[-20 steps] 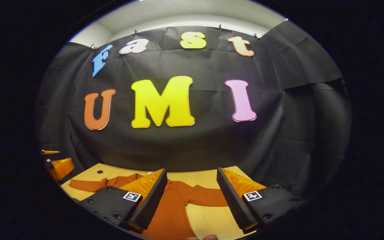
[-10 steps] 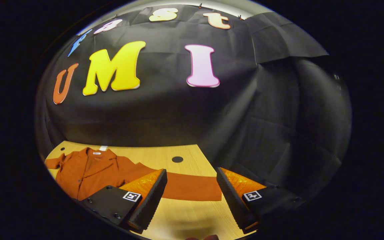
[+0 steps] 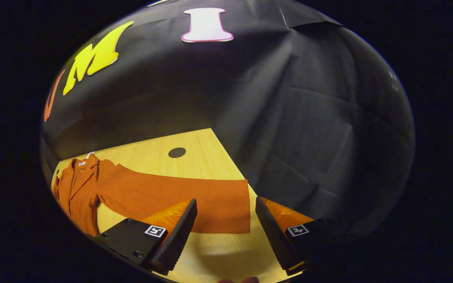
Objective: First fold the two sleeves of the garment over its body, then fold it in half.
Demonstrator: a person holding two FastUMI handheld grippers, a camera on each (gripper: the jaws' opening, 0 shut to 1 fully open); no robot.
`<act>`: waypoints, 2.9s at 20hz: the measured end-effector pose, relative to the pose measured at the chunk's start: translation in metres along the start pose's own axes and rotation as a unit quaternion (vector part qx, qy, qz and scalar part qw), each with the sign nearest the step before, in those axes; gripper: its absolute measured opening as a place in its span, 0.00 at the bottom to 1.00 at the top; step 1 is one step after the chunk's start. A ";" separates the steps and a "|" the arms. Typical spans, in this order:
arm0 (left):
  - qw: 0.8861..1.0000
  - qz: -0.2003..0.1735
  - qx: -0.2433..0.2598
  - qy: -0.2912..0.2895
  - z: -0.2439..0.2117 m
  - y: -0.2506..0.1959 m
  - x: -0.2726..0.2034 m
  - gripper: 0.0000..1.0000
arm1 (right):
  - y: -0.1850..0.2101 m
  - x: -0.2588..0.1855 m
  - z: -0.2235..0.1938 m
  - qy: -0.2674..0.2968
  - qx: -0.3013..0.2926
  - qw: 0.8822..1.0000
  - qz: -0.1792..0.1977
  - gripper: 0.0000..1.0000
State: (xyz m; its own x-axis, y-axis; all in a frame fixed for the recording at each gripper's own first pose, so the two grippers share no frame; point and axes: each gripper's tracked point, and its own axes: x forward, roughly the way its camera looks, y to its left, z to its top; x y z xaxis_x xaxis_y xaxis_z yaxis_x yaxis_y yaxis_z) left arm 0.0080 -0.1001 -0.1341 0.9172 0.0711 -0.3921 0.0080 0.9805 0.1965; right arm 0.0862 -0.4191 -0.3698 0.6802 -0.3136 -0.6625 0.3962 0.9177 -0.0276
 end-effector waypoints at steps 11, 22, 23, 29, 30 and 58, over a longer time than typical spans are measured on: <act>1.000 0.018 0.000 0.013 -0.009 -0.002 -0.008 0.99 | -0.013 0.041 -0.038 0.058 0.024 0.998 -0.008 0.95; 1.000 0.003 0.018 0.015 -0.017 0.006 -0.007 0.99 | 0.010 0.040 -0.044 0.046 -0.024 0.998 0.042 0.19; 1.000 0.004 0.019 0.014 -0.018 0.012 -0.007 0.99 | 0.010 0.039 -0.042 0.045 -0.037 0.997 0.041 0.19; 1.000 0.011 -0.003 0.021 -0.028 0.036 -0.004 1.00 | 0.015 0.033 -0.026 0.030 -0.071 0.997 0.028 0.07; 1.000 0.011 -0.005 0.021 -0.028 0.038 -0.004 0.99 | 0.016 0.024 -0.017 0.024 -0.075 0.996 0.028 0.01; 0.982 0.067 -0.176 -0.008 -0.081 0.220 -0.012 1.00 | 0.534 -0.141 0.140 -0.173 -0.209 0.932 0.243 0.00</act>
State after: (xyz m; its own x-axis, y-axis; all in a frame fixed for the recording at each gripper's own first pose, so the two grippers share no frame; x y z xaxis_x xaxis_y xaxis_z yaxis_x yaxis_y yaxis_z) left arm -0.0337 0.1294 -0.1589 0.9071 0.2036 -0.3685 -0.2489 0.9653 -0.0793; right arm 0.2880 0.0813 -0.1866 0.9033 0.1695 -0.3940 -0.2348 0.9641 -0.1237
